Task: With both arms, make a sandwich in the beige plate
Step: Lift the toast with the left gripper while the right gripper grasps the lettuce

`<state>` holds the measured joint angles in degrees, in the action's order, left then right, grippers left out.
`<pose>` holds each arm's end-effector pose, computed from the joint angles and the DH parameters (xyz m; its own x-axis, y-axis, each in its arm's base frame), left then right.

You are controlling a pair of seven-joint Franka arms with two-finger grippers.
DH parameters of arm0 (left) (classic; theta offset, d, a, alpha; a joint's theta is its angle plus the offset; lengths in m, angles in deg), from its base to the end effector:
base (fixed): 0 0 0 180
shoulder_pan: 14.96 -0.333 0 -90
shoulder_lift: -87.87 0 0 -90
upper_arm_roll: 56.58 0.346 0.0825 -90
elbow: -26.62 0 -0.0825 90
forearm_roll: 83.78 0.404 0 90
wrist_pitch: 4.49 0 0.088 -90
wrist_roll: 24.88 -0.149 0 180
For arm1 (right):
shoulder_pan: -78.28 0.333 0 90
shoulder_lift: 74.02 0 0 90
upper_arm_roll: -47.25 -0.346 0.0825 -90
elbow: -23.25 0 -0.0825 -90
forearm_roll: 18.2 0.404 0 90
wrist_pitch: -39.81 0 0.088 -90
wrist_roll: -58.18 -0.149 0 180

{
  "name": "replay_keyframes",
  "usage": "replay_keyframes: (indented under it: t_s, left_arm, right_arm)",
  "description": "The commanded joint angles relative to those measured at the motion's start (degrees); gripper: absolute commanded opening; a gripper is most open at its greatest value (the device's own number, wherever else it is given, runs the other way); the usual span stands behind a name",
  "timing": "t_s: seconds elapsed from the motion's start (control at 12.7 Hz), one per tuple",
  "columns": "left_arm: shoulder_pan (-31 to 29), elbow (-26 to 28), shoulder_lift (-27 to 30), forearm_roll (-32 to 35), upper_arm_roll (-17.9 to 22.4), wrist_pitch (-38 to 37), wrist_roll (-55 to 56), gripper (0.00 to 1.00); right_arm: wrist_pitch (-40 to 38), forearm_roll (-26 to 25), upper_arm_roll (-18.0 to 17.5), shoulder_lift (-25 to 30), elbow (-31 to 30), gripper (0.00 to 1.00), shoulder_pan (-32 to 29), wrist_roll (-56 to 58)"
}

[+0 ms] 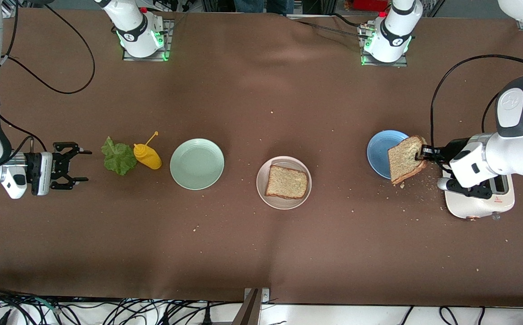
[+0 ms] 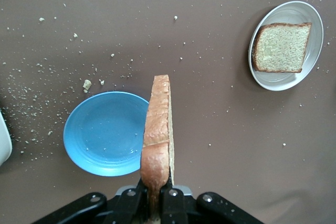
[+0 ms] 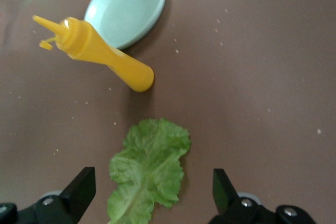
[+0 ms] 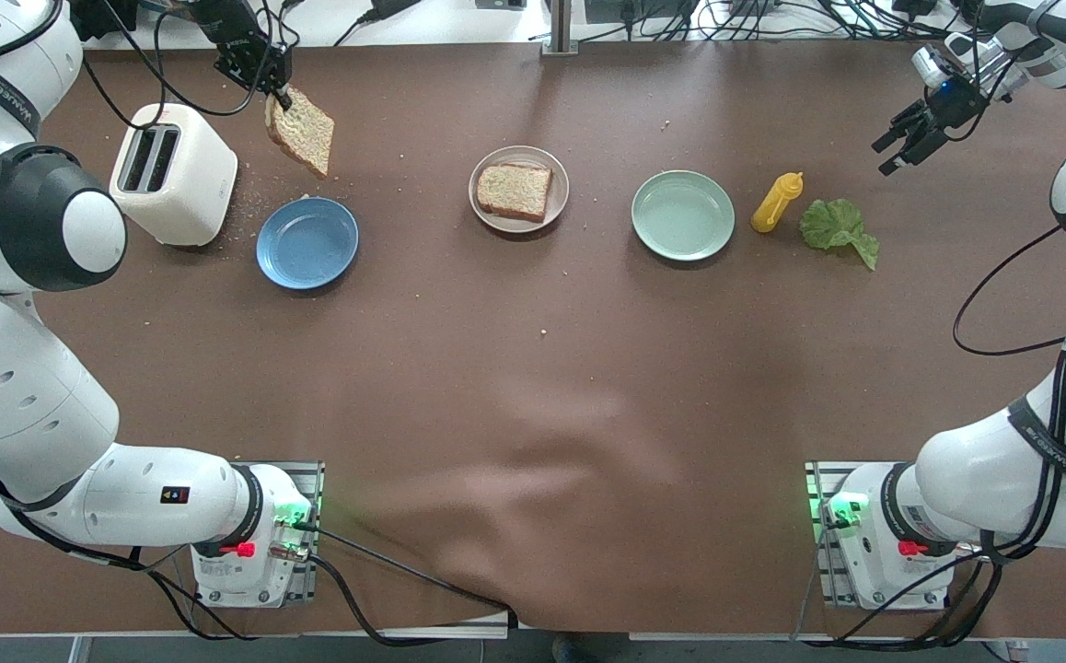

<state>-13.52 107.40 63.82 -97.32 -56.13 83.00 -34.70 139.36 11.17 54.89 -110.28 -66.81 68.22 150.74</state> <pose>0.6679 -0.0481 0.4272 0.9478 -0.1922 -0.2545 -0.1210 -0.9551 0.2706 0.6568 -0.1319 0.2295 0.4920 0.7986 0.3467 0.8369 -0.3242 -0.4410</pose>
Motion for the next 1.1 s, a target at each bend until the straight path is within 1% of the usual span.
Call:
replay_keyframes:
  t_s: [0.0, 0.16, 0.31, 0.39, 0.47, 0.55, 0.63, 0.71, 0.79, 0.94, 1.02]
  left_arm:
    - [-0.2, -1.1, -0.7, -1.2, 0.0, -0.2, -0.7, 0.00]
    - [-0.4, -1.1, -0.7, -1.2, 0.1, -0.2, -0.8, 0.00]
    - [-0.8, -1.1, -0.7, -1.4, 0.1, -0.2, -2.1, 0.00]
    - [-0.8, -1.1, -0.8, -1.4, 0.1, -0.2, -2.1, 0.00]
    - [-0.8, -1.1, -0.7, -1.4, 0.1, -0.2, -2.2, 0.00]
    - [-0.9, -1.1, -0.8, -1.5, 0.0, -0.2, -2.3, 0.00]
    - [-1.0, -1.1, -1.1, -1.5, 0.1, -0.2, -2.6, 0.00]
    - [-1.0, -1.1, -1.2, -1.5, 0.1, -0.2, -2.5, 0.00]
    - [-1.0, -1.1, -1.2, -1.5, 0.1, -0.2, -2.6, 0.00]
    - [-1.0, -1.1, -1.2, -1.6, 0.1, -0.2, -2.6, 0.00]
    - [-1.0, -1.1, -1.3, -1.6, 0.1, -0.2, -2.6, 0.00]
  right_arm:
    - [9.1, -4.1, -0.1, 2.2, -8.2, 0.99, 1.9, -10.5]
    - [15.7, -4.1, 0.0, 2.2, -13.4, 0.97, 3.5, -15.2]
    - [18.7, -4.1, 0.0, 2.5, -16.1, 0.93, 4.5, -19.9]
    - [18.7, -4.1, 0.0, 2.5, -16.2, 0.84, 4.9, -20.7]
    - [18.7, -4.2, 0.0, 2.5, -16.6, 0.67, 5.2, -22.1]
    - [18.7, -4.8, 0.0, 2.5, -17.3, 0.46, 5.3, -24.4]
    - [18.4, -5.9, 0.0, 2.5, -17.5, 0.16, 5.3, -26.9]
    - [18.0, -6.9, 0.0, 2.6, -17.5, 0.00, 5.4, -28.0]
    - [18.0, -7.8, 0.0, 2.9, -17.4, 0.00, 5.6, -28.7]
    - [18.0, -8.2, 0.1, 3.6, -17.1, 0.00, 5.8, -29.4]
    - [17.0, -9.4, 0.1, 3.9, -16.6, 0.00, 5.8, -29.5]
